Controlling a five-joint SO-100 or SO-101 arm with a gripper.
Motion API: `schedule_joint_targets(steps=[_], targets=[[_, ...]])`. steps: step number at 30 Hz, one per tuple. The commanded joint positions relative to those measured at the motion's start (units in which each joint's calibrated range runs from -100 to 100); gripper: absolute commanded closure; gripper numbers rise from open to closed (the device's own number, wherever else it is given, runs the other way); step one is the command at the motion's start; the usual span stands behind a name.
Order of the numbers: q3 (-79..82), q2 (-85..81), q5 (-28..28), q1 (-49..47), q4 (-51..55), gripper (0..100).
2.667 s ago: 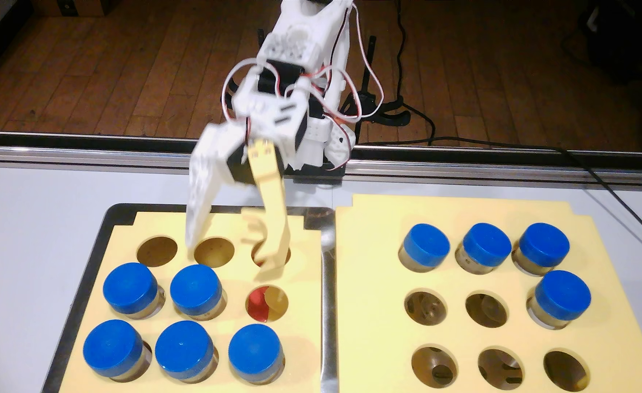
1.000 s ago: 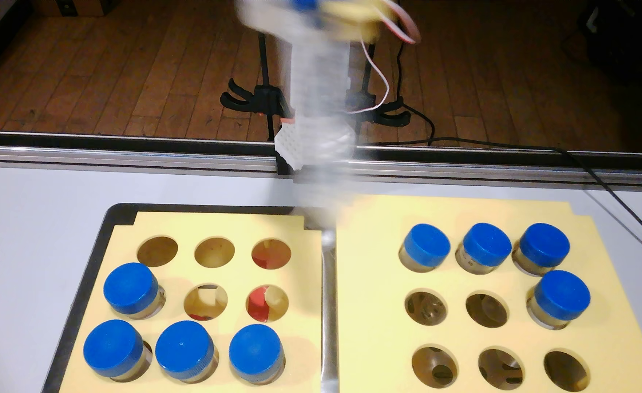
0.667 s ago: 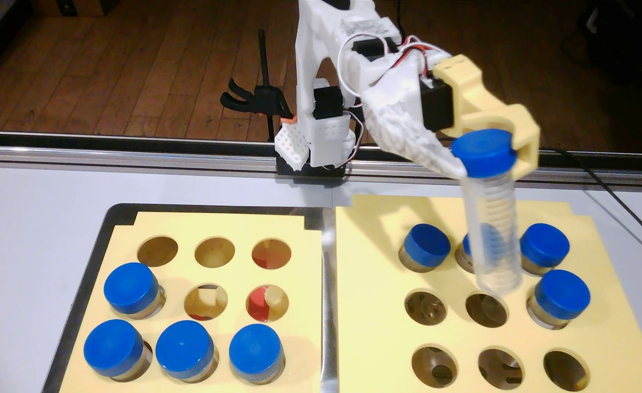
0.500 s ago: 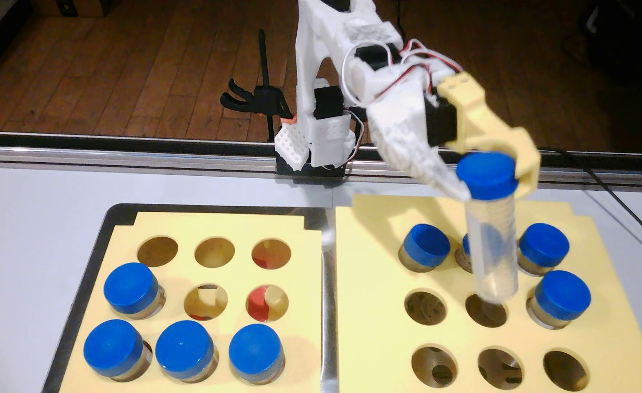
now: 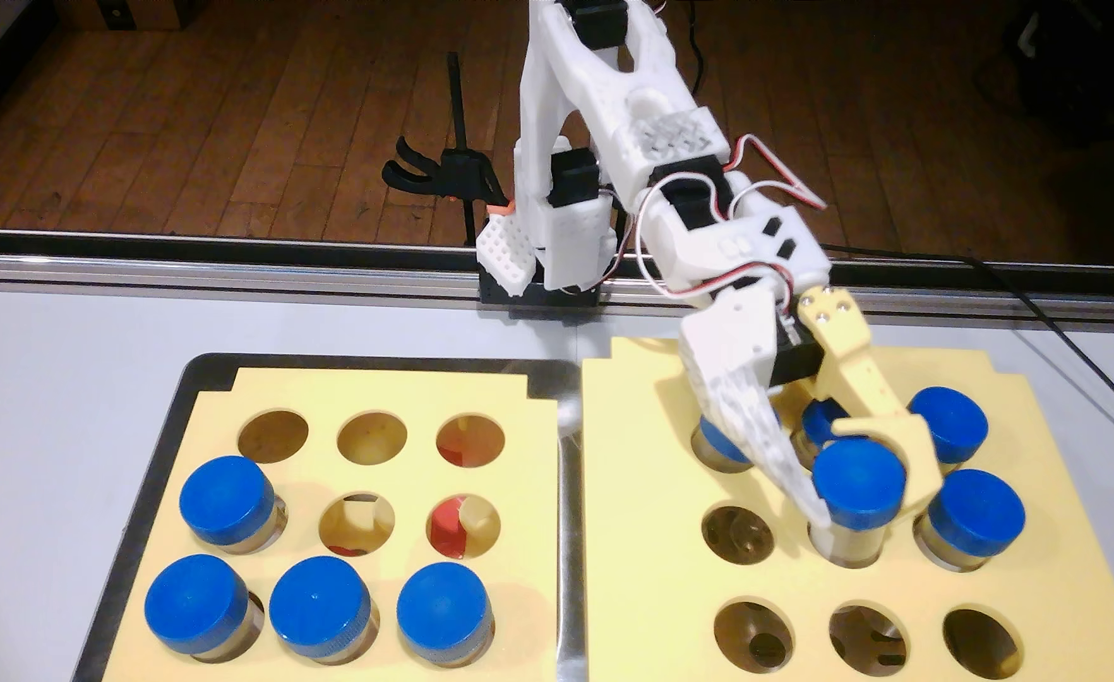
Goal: Move the test tubes
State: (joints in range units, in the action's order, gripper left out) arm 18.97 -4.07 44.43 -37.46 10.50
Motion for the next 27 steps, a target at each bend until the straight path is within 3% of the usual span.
schedule_joint_targets(steps=[1,7,12,17,22,27], targets=[[-2.2,1.6,-0.2,-3.1,0.3,87],[-3.5,1.6,-0.3,-2.5,0.3,67],[-7.9,1.2,0.1,1.3,-0.1,67],[-9.3,-6.1,0.3,12.5,0.0,67],[5.6,-22.4,2.3,31.7,-0.4,67],[22.5,-27.9,2.2,40.7,-0.8,67]])
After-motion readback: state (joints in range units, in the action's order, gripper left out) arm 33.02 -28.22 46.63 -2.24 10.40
